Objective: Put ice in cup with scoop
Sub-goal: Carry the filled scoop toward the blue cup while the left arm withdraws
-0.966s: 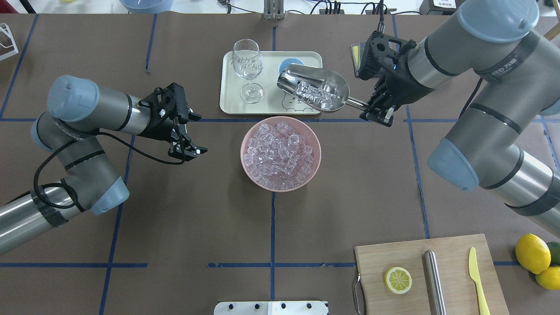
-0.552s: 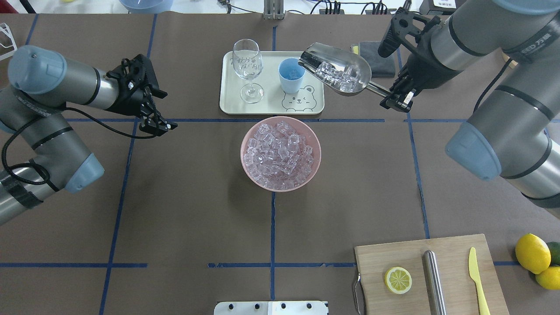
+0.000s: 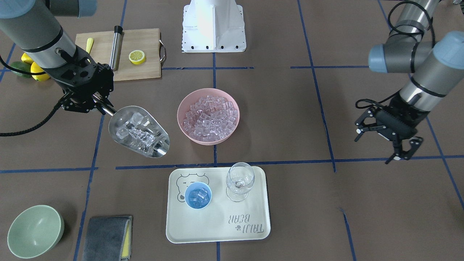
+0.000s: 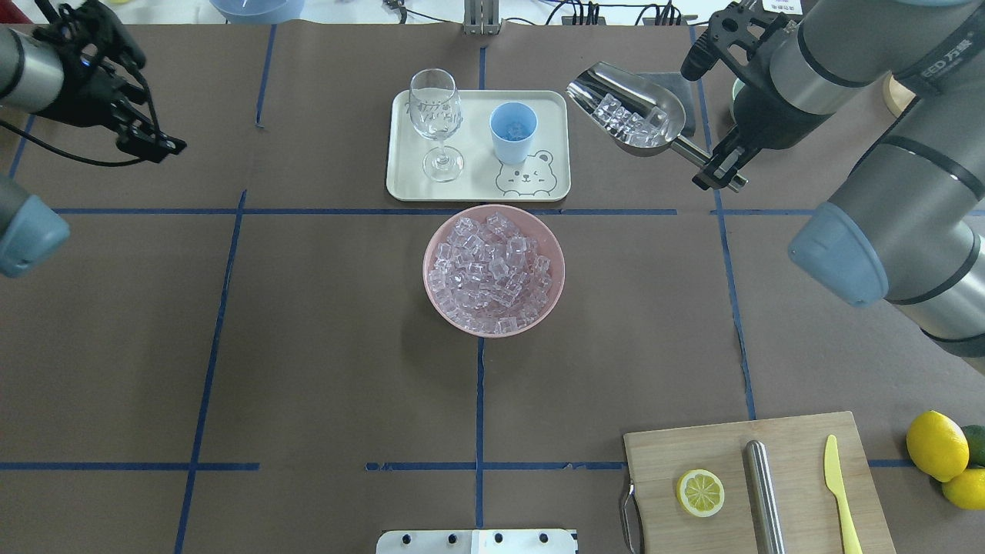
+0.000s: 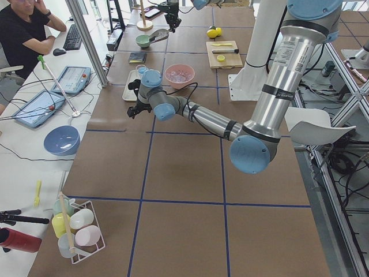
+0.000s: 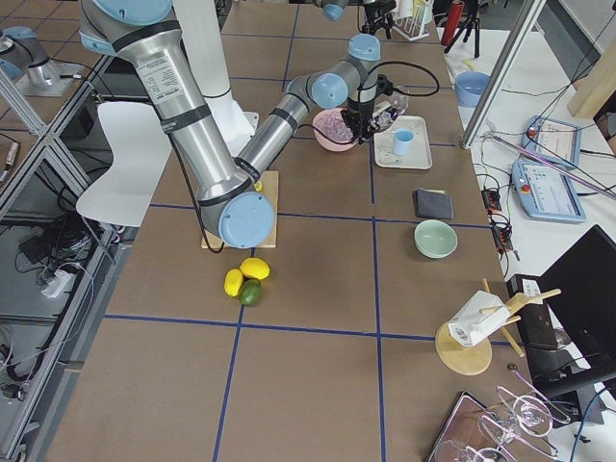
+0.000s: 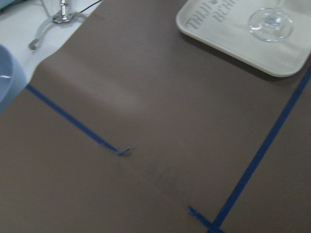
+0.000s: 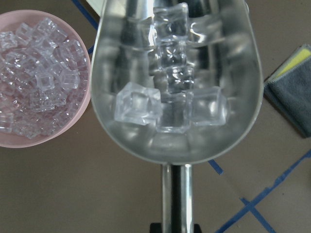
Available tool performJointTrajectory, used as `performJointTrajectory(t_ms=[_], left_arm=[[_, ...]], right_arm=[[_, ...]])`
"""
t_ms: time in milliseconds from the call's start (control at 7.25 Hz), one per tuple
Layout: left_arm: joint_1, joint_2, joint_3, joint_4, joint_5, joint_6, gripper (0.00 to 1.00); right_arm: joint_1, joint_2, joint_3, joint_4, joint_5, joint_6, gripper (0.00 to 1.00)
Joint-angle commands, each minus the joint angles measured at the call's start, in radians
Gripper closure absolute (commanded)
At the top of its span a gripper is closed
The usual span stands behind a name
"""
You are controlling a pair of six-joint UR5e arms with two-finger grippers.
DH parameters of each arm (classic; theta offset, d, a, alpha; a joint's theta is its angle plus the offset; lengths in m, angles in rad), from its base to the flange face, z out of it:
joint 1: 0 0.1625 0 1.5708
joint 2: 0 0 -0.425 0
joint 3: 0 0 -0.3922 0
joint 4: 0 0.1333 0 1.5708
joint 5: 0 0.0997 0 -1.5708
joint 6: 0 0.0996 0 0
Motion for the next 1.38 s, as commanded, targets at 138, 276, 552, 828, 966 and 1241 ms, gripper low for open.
performJointTrajectory(t_ms=[138, 276, 552, 828, 966, 1241], left_arm=[[-0.123, 0.126, -0.013, 0.014, -0.04, -0.001, 0.0], [-0.143, 0.151, -0.01, 0.036, -0.043, -0.001, 0.0], [-0.216, 0.153, -0.013, 0.166, -0.086, 0.003, 0.0], [-0.273, 0.153, -0.032, 0.307, -0.153, 0.002, 0.0], [-0.293, 0.159, -0.033, 0.336, -0.187, 0.0, 0.0], [-0.296, 0.167, -0.036, 0.343, -0.19, 0.002, 0.0]], right_arm=[[-0.006, 0.115, -0.073, -0.127, -0.042, 0.077, 1.0], [-0.015, 0.149, -0.116, -0.13, -0.04, 0.091, 1.0], [-0.034, 0.187, -0.184, -0.137, -0.04, 0.097, 1.0], [-0.054, 0.2, -0.212, -0.156, -0.042, 0.108, 1.0], [-0.058, 0.204, -0.212, -0.182, -0.042, 0.112, 1.0], [-0.063, 0.284, -0.279, -0.266, -0.04, 0.113, 1.0]])
